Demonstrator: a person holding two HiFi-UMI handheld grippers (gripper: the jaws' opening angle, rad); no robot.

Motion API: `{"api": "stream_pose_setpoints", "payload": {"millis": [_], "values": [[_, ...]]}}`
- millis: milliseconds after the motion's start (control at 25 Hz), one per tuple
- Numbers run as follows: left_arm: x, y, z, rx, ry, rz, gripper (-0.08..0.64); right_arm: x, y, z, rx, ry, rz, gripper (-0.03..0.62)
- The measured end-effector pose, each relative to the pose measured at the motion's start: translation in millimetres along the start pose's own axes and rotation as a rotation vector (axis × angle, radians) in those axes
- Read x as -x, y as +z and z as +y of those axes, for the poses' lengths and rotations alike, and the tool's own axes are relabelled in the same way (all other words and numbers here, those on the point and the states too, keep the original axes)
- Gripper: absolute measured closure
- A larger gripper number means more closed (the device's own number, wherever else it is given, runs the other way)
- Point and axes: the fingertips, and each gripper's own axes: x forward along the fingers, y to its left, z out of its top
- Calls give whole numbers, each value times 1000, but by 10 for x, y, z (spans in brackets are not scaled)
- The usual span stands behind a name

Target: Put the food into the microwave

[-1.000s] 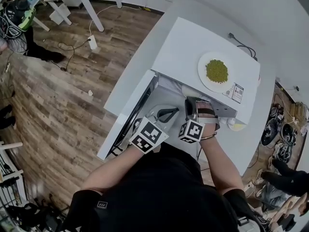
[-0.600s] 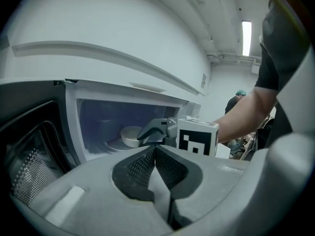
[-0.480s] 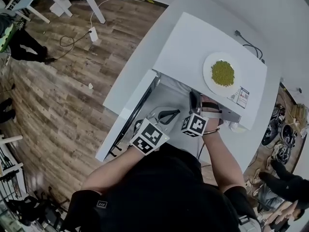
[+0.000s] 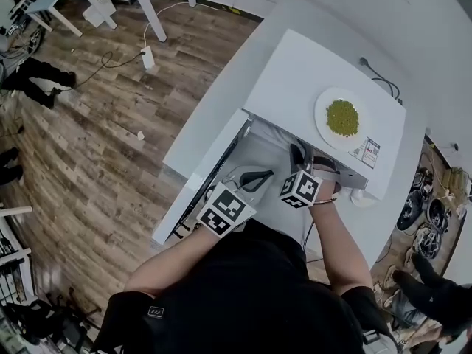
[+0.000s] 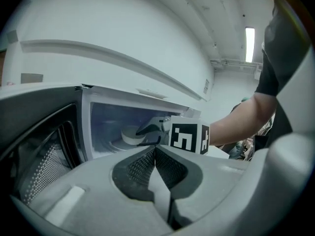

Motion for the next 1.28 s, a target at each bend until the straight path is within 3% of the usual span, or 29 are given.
{"api": "stream_pose_setpoints", "payload": {"millis": [160, 280, 560, 680, 1000, 1280], "values": [[197, 19, -147, 18, -35, -28, 551, 405, 39, 139, -80, 7, -2, 443], [341, 42, -329, 0, -69, -61, 551, 859, 28, 326, -193, 8, -6, 445], [544, 34, -903, -8, -196, -119, 551, 1992, 73, 991, -720, 150, -118, 451], [597, 106, -1094, -9, -225, -140, 551, 2320, 172, 1034, -890, 207, -222, 540], [667, 223, -1480, -61, -157, -125, 551, 2949, 152, 546, -1025, 207, -509, 563], [464, 643, -2308, -37, -96, -202, 551, 3816, -521, 239, -1067, 219, -715, 565]]}}
